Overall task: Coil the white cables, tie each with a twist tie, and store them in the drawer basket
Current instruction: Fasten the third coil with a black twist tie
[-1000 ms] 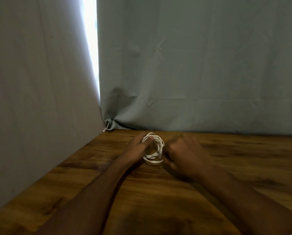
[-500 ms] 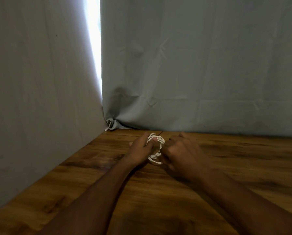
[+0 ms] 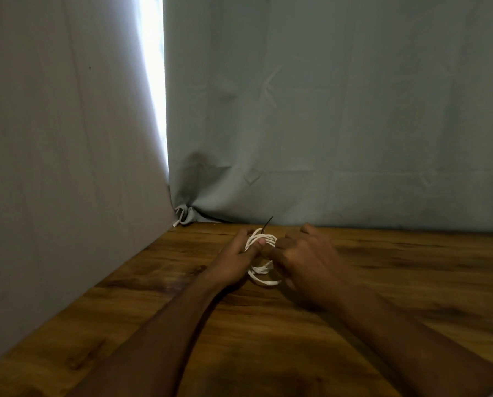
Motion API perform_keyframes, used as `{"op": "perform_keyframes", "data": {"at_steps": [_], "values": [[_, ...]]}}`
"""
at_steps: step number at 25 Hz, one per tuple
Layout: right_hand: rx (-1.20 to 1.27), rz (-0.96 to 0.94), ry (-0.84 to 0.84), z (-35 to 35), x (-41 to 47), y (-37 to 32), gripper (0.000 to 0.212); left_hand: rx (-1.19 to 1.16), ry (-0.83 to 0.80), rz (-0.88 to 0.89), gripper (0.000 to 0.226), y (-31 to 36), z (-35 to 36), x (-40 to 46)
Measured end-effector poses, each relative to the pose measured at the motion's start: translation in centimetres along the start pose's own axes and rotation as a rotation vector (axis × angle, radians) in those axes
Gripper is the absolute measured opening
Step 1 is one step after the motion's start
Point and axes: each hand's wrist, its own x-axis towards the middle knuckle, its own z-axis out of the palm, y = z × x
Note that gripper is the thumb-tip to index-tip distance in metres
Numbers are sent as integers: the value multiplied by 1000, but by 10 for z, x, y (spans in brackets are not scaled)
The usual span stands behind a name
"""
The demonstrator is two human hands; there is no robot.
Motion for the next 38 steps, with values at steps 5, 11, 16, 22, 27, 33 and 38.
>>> {"op": "perform_keyframes", "data": {"at_steps": [5,11,16,22,27,33,38], "values": [[274,32,110,0,-8,13,19,-119,22,-33,20,0,-3,4],[379,106,72,10,-14,22,29,-212,33,-115,18,2,-1,5],[353,124,37,11,-15,24,27,-163,35,-114,15,6,-2,3],[348,173,-2,9,-18,24,26,-146,59,-141,16,9,0,-1],[361,156,-14,12,-17,23,16,-140,56,-157,15,10,-1,-3],[365,153,4,14,-18,21,14,-48,27,-91,18,13,-3,-5],[253,108,33,13,-16,23,20,48,40,-8,12,13,-2,-6]]}}
